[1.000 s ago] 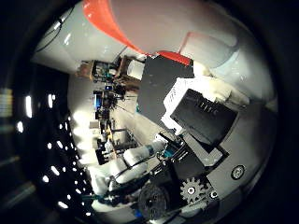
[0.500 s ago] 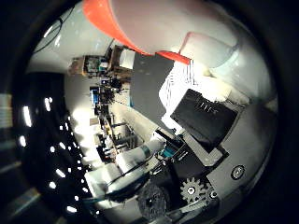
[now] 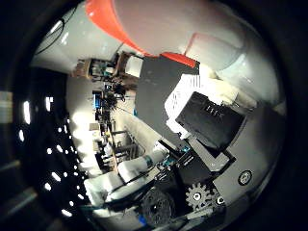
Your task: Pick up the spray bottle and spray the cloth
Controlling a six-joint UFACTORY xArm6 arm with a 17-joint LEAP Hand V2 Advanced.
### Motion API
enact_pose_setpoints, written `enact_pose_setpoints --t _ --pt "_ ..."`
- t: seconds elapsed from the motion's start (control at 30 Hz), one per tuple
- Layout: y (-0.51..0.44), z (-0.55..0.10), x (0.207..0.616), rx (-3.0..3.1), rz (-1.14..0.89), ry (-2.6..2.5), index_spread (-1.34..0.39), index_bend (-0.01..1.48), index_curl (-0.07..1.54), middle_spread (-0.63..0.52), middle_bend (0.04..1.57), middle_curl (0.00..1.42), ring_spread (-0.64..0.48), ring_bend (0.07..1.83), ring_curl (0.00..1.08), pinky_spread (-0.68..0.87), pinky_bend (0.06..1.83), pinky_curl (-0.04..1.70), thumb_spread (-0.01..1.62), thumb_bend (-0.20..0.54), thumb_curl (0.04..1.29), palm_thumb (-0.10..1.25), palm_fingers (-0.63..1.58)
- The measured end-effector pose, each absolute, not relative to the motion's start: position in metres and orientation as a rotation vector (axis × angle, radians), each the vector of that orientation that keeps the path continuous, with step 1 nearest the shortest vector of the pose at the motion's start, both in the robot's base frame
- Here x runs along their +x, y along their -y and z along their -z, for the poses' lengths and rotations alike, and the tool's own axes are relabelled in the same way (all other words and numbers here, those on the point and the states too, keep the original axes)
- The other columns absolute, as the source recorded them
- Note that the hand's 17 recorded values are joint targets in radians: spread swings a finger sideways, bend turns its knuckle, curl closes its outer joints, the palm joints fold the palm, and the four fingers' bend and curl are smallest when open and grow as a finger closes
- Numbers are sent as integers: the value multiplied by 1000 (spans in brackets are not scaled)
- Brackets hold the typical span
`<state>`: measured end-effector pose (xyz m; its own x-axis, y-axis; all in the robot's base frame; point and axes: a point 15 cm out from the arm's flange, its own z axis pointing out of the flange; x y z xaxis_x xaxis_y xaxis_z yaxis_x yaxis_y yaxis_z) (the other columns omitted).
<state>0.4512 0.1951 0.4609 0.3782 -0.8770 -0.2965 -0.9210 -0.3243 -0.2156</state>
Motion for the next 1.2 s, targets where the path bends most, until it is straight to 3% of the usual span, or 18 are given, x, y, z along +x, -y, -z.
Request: enact_pose_setpoints --t 0.23,0.67,1.2 --pt "-225 -522 453 -2099 -184 -1364 -271 1157 685 -175 1350 686 -217 1409 633 -306 1306 650 579 -16 1081 1042 1199" --pt "-254 -479 486 -1717 -284 -1197 -270 1163 683 -176 1352 688 -229 1385 645 -325 1309 641 596 -15 1084 1041 1195" --pt "-401 -421 423 -1725 -586 -923 -273 1131 681 -176 1330 681 -209 1425 617 -322 1298 630 652 -14 1087 1032 1220"
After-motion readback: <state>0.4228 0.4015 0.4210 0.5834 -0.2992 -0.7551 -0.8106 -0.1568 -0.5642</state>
